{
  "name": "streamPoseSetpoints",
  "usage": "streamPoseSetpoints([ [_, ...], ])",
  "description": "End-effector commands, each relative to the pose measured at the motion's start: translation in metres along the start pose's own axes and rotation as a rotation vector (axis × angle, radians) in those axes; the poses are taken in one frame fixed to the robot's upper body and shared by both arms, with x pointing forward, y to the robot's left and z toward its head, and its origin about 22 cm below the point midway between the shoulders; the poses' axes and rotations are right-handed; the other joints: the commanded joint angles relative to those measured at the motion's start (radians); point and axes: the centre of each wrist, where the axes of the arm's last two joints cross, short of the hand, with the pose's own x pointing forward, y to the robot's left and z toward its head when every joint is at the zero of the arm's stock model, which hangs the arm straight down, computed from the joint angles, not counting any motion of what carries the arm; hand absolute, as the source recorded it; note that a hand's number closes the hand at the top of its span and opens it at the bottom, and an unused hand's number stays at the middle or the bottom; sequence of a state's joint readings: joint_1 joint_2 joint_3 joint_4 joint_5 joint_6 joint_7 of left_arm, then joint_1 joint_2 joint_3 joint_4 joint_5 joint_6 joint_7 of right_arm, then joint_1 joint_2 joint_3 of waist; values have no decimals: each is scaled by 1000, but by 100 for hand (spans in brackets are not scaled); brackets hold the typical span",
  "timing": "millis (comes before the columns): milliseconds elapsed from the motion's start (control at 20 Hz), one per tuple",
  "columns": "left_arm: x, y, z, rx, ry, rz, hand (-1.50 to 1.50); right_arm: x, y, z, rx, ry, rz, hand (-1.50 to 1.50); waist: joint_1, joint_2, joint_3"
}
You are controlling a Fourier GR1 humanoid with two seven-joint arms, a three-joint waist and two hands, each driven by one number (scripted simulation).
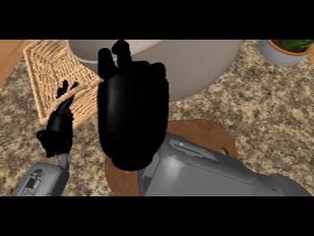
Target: Pick the can from the cutting board and place it in the pot
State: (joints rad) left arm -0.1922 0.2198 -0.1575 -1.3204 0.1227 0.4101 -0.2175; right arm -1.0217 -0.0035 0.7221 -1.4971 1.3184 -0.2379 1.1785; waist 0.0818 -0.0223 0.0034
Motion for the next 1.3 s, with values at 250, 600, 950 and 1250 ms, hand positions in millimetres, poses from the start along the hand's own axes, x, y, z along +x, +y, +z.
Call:
streamPoseSetpoints([
  [250, 17, -21, 13, -122, 1, 135, 0, -35, 29, -23, 45, 302, 40, 150, -39, 28, -4],
  [600, 22, -19, 15, -129, -17, 133, 0, -65, 40, -20, 139, 329, -9, 150, -40, 36, -3],
  [950, 19, -19, 20, -122, -7, 142, 0, -95, 50, -15, 211, 410, -10, 150, -33, 50, -4],
  [1250, 21, -20, 19, -100, -11, 130, 0, -122, 52, 4, 322, 561, -23, -150, -28, 63, -4],
])
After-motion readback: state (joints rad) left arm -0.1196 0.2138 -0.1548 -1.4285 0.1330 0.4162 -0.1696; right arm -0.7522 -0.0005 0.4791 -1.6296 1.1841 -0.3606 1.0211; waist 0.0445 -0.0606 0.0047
